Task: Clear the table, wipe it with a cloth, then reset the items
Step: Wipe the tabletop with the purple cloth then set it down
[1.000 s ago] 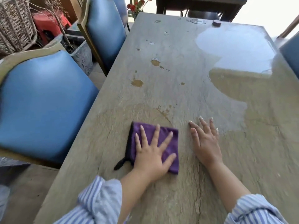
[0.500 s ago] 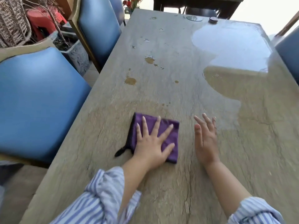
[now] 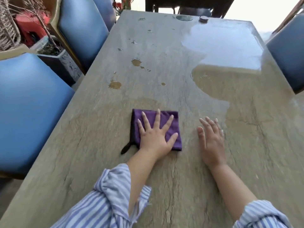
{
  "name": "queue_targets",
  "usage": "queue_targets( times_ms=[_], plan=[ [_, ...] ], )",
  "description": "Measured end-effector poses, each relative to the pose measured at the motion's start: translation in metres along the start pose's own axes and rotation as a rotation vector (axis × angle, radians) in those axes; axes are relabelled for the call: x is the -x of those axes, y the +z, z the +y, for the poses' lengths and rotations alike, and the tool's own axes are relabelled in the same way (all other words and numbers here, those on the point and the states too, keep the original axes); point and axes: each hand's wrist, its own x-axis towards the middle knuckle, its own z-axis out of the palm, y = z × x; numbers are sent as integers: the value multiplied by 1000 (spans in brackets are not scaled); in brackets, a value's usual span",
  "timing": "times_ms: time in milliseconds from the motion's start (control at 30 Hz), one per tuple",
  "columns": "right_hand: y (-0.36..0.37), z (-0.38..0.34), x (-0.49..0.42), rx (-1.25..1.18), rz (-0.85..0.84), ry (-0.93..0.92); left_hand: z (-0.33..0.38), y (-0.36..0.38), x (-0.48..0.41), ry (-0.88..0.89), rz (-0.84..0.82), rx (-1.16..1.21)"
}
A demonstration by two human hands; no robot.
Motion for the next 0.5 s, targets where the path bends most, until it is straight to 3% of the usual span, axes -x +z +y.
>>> queue_targets(
  times_ms=[100,200,300,367,500],
  plan=[
    [-2,-1,2,-90,34,13,-20,7,47,136,63,-61],
    [-2,0,0,-117,26,1,-62,-4,19,-74,72,-88],
    [-1,1,-1,-170,53,5,-39,-11,-35,-281,51,-54],
    [0,3,-1,-204,84,11,3,-6,-47,-212,28,-32],
    [-4,7,0,-277,110,-11,40,15,14,123,2,-18]
  ],
)
